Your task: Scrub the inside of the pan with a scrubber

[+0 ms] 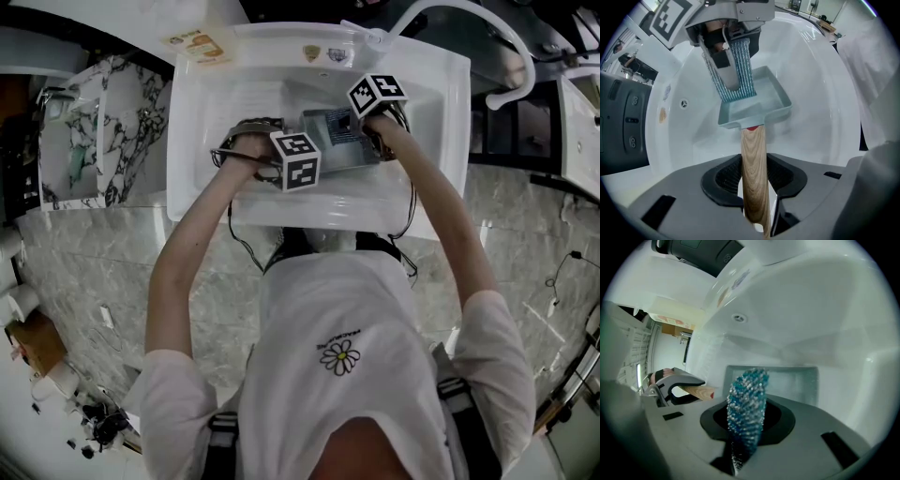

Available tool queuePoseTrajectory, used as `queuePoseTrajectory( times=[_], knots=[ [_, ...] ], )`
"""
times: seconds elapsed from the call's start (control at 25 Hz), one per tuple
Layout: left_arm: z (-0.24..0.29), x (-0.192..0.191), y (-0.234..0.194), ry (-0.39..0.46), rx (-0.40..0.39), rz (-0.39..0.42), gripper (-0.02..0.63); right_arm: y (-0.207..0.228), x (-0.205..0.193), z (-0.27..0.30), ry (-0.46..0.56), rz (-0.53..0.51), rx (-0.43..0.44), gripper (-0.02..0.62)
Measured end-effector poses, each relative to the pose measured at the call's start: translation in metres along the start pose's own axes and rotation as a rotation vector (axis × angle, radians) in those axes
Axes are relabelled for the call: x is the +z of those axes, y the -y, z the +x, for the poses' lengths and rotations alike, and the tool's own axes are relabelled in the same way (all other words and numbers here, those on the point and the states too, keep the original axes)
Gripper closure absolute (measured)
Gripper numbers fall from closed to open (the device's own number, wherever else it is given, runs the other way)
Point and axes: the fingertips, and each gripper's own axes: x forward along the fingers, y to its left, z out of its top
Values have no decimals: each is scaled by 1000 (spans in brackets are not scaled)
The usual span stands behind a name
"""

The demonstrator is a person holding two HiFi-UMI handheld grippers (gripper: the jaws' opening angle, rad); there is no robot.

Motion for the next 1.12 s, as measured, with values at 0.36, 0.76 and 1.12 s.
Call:
queuePoseTrajectory(
  times=[0.36, 0.76, 1.12],
  knots=[
    [0, 1, 0, -2, 5, 4, 451, 90, -24, -22, -64, 32, -243, 538],
    [-2, 0, -1, 11, 11, -14, 449, 97, -33, -6, -104, 1, -344, 538],
    [-1, -1, -1, 13, 11, -12, 449, 89, -33, -2, -76, 56, -311, 538]
  ],
)
